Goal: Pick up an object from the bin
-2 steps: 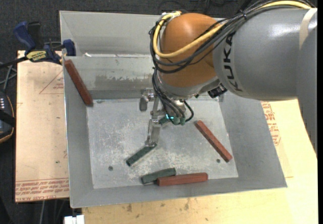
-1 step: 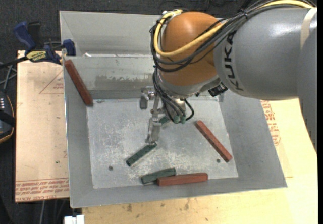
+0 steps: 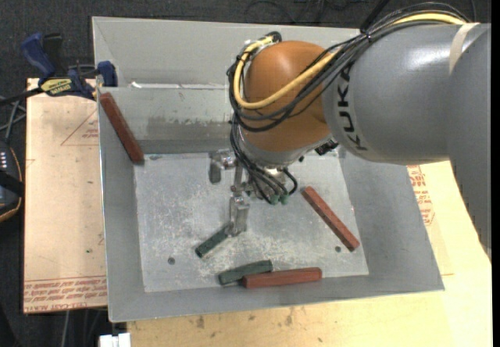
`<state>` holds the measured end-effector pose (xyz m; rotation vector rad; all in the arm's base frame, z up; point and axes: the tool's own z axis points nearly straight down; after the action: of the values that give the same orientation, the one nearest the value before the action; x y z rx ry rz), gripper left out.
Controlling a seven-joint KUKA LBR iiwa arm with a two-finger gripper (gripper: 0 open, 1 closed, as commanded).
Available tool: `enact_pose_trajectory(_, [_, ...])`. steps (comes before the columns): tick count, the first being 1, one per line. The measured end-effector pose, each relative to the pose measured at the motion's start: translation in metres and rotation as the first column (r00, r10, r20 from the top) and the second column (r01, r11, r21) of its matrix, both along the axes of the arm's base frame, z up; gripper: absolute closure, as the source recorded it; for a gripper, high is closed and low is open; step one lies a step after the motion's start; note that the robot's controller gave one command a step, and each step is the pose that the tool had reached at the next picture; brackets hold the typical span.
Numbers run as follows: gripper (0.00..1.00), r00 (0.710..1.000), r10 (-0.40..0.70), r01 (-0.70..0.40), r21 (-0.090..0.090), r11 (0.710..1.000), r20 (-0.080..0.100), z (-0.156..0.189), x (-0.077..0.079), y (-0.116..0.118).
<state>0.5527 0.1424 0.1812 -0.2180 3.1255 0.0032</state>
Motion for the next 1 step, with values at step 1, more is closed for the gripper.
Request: enact_pose_trajectory(1, [0.00,0.953,0.303,-0.304,-0.001,0.953,-0.011,-0.0259,-0.0282,-0.0009])
